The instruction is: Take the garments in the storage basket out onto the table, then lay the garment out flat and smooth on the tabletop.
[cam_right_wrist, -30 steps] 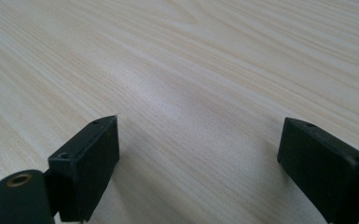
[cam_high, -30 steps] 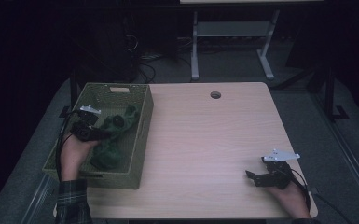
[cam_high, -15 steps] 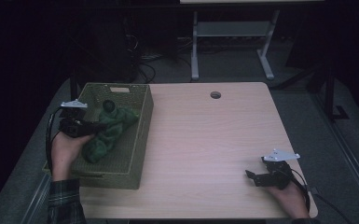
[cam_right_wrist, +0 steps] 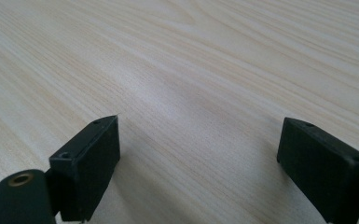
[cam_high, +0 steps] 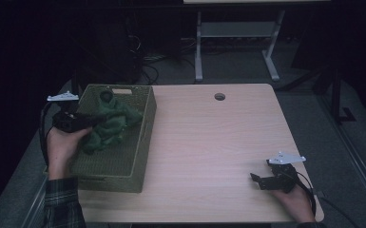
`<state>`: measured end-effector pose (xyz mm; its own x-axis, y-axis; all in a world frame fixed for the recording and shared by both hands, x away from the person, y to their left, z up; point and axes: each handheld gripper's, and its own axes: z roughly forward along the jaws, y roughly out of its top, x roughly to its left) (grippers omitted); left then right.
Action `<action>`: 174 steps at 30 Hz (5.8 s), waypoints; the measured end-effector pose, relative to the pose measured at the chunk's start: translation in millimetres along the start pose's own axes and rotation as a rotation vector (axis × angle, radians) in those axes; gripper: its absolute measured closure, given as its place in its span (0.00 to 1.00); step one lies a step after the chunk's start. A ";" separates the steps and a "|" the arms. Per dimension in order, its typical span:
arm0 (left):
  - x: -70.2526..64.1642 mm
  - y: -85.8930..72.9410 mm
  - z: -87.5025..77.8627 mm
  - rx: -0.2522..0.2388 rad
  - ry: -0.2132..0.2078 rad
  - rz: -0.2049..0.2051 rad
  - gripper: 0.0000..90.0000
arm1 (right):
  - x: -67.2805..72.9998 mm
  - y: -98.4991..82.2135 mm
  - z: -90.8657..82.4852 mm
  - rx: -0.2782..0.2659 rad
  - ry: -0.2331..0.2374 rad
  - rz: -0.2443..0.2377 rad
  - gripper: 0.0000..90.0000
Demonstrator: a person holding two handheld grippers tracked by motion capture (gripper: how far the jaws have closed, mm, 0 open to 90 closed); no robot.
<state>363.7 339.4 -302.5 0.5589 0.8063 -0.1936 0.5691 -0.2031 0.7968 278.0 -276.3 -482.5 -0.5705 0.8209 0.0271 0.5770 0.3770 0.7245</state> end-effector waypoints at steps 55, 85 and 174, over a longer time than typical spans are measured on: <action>-134.7 68.1 53.5 -0.082 -0.231 0.197 0.89 | -0.2 0.1 0.0 0.001 -0.001 0.000 0.14; -198.7 -5.4 162.6 0.121 -0.227 0.240 0.89 | -0.2 0.0 -0.1 0.001 -0.002 -0.001 0.14; -178.0 -39.0 160.2 0.076 -0.310 0.221 0.52 | 113.4 103.3 17.5 -0.104 0.460 -0.160 0.76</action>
<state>338.7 114.8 -390.9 0.8222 0.5346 -0.1952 0.4512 -0.4033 0.7961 283.2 -136.7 -416.6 -0.8595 0.4727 0.1945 0.4133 0.4188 0.8086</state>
